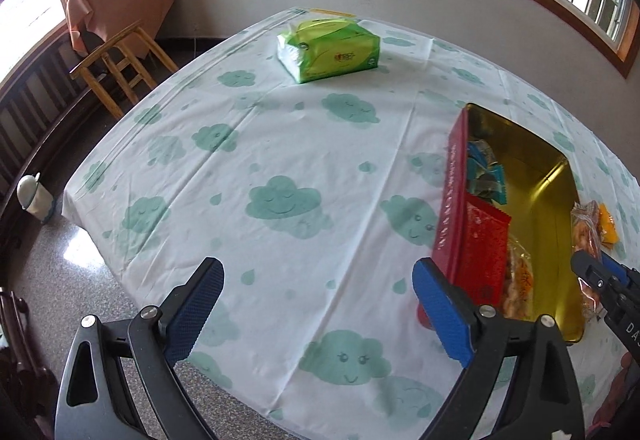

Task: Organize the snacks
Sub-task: 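Carry the bagged nuts into the tin box and open the right tool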

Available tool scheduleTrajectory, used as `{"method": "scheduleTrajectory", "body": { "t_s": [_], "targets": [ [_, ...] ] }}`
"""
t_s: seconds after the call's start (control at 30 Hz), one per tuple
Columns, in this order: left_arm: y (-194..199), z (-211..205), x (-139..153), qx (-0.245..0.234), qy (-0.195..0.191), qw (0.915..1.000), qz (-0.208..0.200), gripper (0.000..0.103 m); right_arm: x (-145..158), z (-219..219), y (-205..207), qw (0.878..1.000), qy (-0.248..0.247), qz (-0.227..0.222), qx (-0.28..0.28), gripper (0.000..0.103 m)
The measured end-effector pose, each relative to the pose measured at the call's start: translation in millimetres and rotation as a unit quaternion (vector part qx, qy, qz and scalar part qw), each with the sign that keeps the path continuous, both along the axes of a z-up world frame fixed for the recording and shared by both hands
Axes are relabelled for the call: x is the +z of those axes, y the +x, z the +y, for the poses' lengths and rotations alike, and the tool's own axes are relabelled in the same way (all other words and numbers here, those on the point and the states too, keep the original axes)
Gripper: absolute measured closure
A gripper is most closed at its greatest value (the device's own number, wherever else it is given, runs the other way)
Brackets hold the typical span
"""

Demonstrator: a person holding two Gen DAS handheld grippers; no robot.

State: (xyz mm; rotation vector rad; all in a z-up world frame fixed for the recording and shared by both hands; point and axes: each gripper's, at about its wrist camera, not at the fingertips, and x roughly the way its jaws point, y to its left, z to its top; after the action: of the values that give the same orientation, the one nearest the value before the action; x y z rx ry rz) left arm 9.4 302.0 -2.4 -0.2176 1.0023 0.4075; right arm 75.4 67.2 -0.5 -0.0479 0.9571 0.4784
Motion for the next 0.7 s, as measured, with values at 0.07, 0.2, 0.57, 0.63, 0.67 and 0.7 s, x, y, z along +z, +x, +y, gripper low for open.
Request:
{"method": "scheduleTrajectory", "body": {
  "t_s": [0.07, 0.2, 0.57, 0.63, 0.67, 0.7],
  "targets": [
    [-2, 3, -1, 0.004, 0.004, 1.0000, 0.002, 0.009, -4, 4, 2, 1.000, -0.003, 0.003, -0.003, 0.063],
    [-3, 7, -4, 0.006, 0.004, 1.0000, 0.005, 0.009, -14, 11, 7, 1.000, -0.012, 0.013, -0.007, 0.063],
    [-2, 5, -6, 0.000, 0.003, 1.0000, 0.008, 0.009, -34, 17, 15, 0.999, -0.029, 0.031, -0.012, 0.063],
    [-2, 5, -6, 0.001, 0.002, 1.0000, 0.008, 0.009, -36, 16, 17, 0.999, -0.028, 0.035, -0.014, 0.063],
    [-2, 5, -6, 0.001, 0.001, 1.0000, 0.008, 0.009, -35, 17, 16, 0.999, -0.029, 0.032, -0.013, 0.062],
    [-2, 5, -6, 0.000, 0.000, 1.0000, 0.009, 0.009, -35, 18, 16, 0.999, -0.033, 0.031, -0.010, 0.062]
  ]
}}
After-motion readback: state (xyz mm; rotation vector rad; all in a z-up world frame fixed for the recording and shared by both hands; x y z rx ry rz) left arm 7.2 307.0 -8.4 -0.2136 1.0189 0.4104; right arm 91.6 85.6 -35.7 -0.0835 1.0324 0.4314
